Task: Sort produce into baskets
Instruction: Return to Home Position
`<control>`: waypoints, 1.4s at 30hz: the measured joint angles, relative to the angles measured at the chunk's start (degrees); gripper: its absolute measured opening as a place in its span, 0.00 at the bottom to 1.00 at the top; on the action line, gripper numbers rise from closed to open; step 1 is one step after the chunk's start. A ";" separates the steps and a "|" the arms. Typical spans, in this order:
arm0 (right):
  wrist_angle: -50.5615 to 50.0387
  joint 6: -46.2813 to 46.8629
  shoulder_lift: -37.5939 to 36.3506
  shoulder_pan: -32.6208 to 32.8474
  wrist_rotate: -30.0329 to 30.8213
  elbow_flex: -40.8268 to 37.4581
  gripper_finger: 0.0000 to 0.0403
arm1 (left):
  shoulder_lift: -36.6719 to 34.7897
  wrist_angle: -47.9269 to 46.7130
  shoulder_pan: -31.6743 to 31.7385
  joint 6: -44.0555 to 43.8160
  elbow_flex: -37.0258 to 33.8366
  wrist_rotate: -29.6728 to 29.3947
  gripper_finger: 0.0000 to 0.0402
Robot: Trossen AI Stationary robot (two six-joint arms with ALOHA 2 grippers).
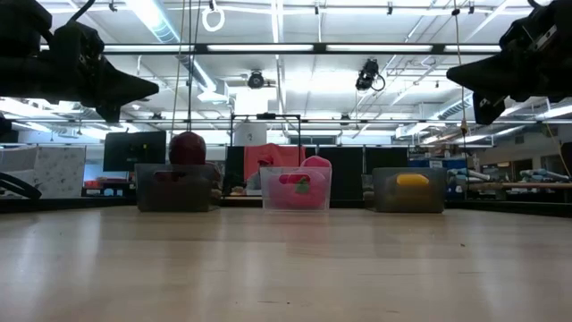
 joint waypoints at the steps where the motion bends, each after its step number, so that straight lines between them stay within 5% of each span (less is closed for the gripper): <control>1: 0.00 -0.17 0.02 0.00 0.17 -0.02 0.02 | 0.00 -0.01 0.00 0.28 0.00 -0.81 0.02; 16: -1.60 -2.27 0.04 -0.59 5.17 0.00 0.02 | 0.00 -1.57 0.00 0.06 -0.02 -1.44 0.02; 30: -1.34 -4.56 0.17 -0.92 3.17 0.00 0.06 | 1.95 -1.42 0.07 -0.90 -0.04 -3.28 0.02; 42: -1.34 4.36 0.17 -0.92 3.15 0.00 0.07 | 1.95 1.51 0.07 -0.93 -0.04 -3.83 0.02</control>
